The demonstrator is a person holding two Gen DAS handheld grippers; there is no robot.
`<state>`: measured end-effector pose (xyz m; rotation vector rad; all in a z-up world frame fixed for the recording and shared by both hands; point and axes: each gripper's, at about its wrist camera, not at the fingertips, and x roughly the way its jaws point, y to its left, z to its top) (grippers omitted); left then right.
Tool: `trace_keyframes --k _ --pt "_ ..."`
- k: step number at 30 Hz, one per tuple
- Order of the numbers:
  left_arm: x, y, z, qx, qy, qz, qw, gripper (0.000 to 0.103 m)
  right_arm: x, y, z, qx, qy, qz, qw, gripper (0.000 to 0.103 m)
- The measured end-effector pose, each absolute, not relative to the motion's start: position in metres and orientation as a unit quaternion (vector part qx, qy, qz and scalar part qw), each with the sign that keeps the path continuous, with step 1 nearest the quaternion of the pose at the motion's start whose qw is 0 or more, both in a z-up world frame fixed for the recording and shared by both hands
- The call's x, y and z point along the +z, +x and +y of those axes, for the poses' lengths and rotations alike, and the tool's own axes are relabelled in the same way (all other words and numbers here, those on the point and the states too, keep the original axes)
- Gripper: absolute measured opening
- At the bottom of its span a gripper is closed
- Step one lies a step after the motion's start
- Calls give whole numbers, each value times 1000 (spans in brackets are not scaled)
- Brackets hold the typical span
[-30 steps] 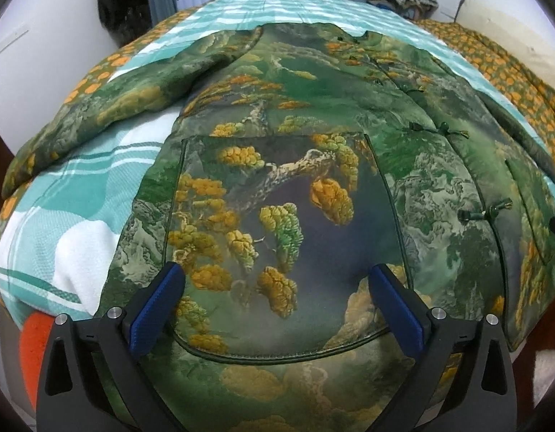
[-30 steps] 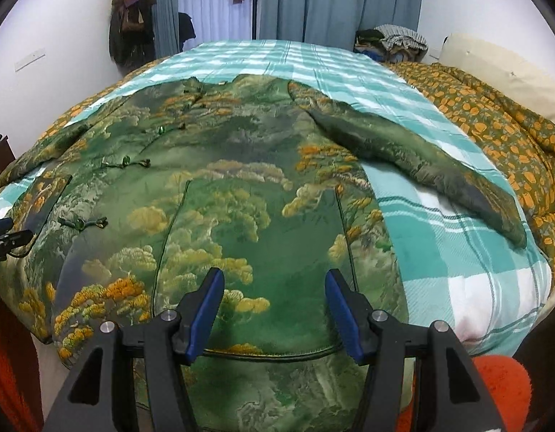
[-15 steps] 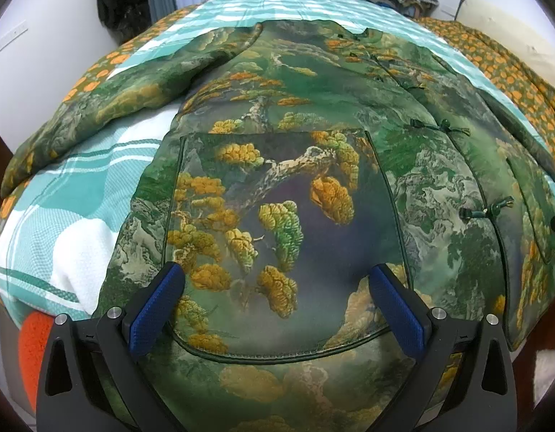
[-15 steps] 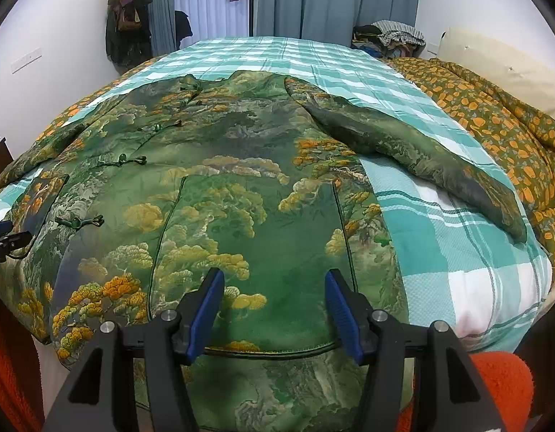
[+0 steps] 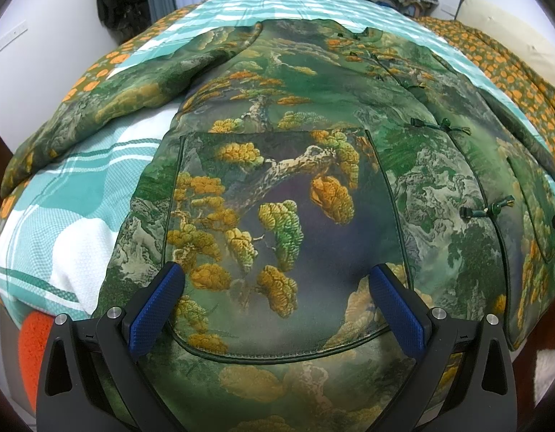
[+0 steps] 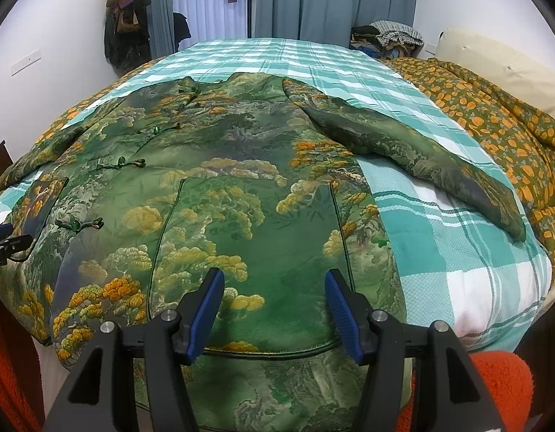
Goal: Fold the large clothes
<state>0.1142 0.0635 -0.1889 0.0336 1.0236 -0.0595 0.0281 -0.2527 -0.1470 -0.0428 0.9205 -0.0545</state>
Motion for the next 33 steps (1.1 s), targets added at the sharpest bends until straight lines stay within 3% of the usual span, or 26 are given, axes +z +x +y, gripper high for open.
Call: trace_keyframes --k 33 --pt "-171 105 76 -43 -23 458 888 102 -141 29 -263 -25 12 431 902 59"
